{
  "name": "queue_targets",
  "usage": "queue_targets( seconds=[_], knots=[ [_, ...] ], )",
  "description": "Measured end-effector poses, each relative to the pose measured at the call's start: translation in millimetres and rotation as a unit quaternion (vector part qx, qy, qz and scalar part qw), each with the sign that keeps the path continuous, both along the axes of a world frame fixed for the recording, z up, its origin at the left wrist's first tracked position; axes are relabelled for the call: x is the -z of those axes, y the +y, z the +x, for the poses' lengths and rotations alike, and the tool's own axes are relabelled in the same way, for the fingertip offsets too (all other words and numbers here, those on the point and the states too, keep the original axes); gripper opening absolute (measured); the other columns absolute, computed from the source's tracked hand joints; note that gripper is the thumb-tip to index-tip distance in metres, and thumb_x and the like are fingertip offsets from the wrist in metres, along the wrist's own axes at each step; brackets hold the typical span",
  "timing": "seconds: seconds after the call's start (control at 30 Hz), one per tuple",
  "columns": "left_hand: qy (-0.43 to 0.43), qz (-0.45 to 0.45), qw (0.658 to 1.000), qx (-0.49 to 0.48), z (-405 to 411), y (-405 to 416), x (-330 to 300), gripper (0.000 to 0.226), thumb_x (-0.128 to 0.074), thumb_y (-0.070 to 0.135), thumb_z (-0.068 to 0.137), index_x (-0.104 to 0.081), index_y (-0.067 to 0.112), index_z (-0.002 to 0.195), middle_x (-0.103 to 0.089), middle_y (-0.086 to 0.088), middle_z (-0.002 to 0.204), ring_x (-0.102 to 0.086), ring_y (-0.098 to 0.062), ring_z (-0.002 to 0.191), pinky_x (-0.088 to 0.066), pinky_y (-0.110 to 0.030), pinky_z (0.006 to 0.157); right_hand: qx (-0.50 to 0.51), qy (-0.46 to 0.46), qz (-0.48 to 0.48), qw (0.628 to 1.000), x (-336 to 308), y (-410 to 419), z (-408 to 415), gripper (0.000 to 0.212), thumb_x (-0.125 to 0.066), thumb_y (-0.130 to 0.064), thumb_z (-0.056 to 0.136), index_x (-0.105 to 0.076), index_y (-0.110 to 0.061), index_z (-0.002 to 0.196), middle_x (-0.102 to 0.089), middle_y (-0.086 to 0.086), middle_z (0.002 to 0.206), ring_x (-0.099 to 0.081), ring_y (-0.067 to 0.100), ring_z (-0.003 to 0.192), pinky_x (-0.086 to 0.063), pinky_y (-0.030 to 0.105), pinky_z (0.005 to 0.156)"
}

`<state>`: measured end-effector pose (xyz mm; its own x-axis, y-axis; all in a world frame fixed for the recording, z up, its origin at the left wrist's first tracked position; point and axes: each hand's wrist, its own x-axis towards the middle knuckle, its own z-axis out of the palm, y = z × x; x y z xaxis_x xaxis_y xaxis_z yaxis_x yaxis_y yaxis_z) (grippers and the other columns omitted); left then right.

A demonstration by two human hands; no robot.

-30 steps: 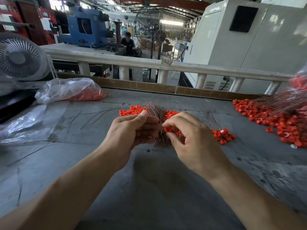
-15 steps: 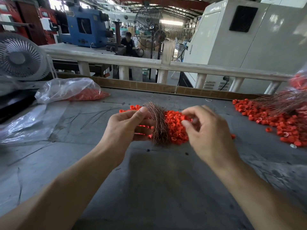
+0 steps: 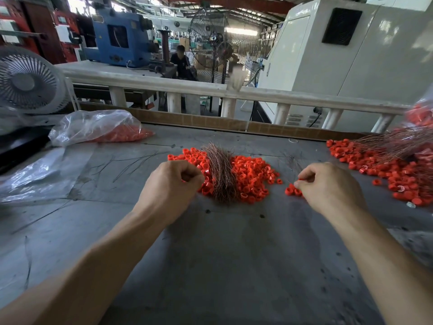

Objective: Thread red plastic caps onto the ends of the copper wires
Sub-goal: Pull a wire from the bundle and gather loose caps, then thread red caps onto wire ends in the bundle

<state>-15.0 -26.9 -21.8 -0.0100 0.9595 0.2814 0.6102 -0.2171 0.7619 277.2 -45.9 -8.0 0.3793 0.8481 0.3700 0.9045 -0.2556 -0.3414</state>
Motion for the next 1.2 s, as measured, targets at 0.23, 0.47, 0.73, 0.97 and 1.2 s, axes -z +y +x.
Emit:
queue_targets(
  seconds=[0.23, 0.47, 0.73, 0.97, 1.2],
  knots=[
    [0.051, 0.015, 0.998, 0.019, -0.1, 0.2, 4.2, 0.004, -0.079, 0.029, 0.084, -0.075, 0.030, 0.086, -0.068, 0.017, 0.073, -0.060, 0.005, 0.067, -0.038, -0.008, 0.057, -0.054, -0.035, 0.044, 0.997, -2.5, -4.5, -10.0, 0.019, -0.077, -0.029, 0.087, -0.075, -0.021, 0.104, -0.066, 0.006, 0.103, -0.060, 0.033, 0.105, -0.049, 0.040, 0.090],
    [0.079, 0.014, 0.997, 0.010, 0.0, 2.1, 7.0, 0.008, -0.077, 0.029, 0.085, -0.074, 0.035, 0.090, -0.065, 0.019, 0.077, -0.057, 0.003, 0.070, -0.038, -0.016, 0.058, -0.248, 0.051, 0.045, 0.966, 5.0, -9.6, -50.7, 0.010, -0.080, -0.028, 0.085, -0.075, -0.027, 0.094, -0.062, -0.012, 0.085, -0.060, 0.011, 0.080, -0.051, 0.034, 0.081],
    [0.102, 0.041, 0.994, -0.005, -1.8, 7.6, 9.6, 0.014, -0.076, 0.028, 0.086, -0.072, 0.035, 0.098, -0.062, 0.021, 0.082, -0.051, 0.005, 0.071, -0.034, -0.014, 0.060, -0.288, 0.016, 0.109, 0.951, 12.0, 5.5, -75.7, 0.025, -0.075, -0.021, 0.090, -0.073, -0.025, 0.114, -0.065, -0.007, 0.097, -0.060, 0.014, 0.092, -0.051, 0.033, 0.086],
    [0.111, 0.037, 0.993, 0.005, -0.7, 7.7, 12.0, 0.020, -0.075, 0.025, 0.086, -0.072, 0.037, 0.102, -0.065, 0.017, 0.093, -0.051, 0.004, 0.074, -0.034, -0.013, 0.061, -0.318, 0.012, 0.184, 0.930, 10.4, 6.6, -82.3, 0.008, -0.074, -0.016, 0.091, -0.079, -0.019, 0.096, -0.067, -0.006, 0.097, -0.062, 0.015, 0.096, -0.051, 0.031, 0.087],
    [0.121, 0.045, 0.992, 0.000, -0.6, 6.6, 12.1, 0.025, -0.074, 0.024, 0.085, -0.070, 0.038, 0.105, -0.061, 0.015, 0.099, -0.052, -0.007, 0.082, -0.038, -0.026, 0.072, -0.333, -0.029, 0.145, 0.931, 12.8, 8.1, -81.7, 0.026, -0.075, -0.008, 0.088, -0.078, -0.021, 0.110, -0.067, -0.006, 0.105, -0.058, 0.018, 0.104, -0.047, 0.033, 0.096]
  ],
)
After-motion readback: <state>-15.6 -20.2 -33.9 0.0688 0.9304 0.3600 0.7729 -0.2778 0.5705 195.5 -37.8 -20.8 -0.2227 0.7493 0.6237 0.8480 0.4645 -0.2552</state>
